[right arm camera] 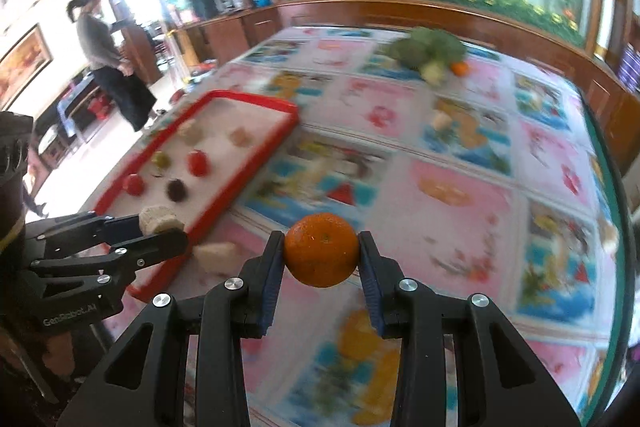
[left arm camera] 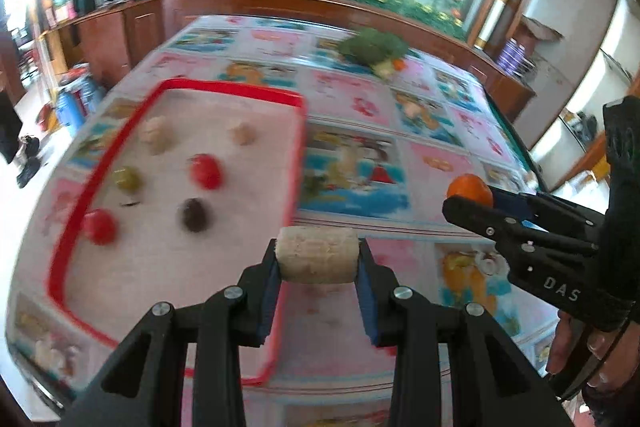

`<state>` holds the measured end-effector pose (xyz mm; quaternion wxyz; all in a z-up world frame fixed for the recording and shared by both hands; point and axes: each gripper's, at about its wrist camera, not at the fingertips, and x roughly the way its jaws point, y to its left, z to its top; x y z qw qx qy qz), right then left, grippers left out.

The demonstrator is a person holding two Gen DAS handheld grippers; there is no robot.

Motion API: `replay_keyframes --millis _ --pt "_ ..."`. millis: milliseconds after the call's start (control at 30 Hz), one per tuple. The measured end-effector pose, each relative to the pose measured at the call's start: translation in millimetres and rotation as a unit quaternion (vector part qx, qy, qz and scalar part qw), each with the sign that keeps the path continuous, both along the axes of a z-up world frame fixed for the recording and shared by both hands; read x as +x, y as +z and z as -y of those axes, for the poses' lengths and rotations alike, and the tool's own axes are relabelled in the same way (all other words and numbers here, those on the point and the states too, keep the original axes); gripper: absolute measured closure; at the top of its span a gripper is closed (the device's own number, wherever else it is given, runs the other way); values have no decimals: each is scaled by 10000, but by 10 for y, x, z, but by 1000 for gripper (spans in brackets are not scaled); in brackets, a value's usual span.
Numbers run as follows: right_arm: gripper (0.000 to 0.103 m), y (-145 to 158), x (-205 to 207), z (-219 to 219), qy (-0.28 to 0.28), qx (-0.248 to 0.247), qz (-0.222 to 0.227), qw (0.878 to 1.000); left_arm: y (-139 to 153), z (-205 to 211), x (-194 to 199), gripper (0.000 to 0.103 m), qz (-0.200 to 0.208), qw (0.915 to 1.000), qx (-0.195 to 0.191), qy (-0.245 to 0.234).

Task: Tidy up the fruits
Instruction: 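Carry the mandarin and beige cylinder into the tray and open both grippers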

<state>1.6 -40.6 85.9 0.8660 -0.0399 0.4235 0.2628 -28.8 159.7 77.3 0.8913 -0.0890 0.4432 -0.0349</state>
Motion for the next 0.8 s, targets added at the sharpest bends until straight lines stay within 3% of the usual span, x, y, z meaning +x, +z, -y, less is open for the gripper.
replay_keyframes --millis 200,433,800 --pt "68 62 -2 -592 524 191 -9 9984 -59 -573 -135 66 -28 9981 231 574" --pt "68 -36 -72 -1214 1095 65 -71 9939 -267 -1110 -223 66 -244 9928 237 1147" --pt "68 -480 -146 -1812 1646 -299 -444 9849 -515 -1334 -139 66 -468 9889 180 1399"
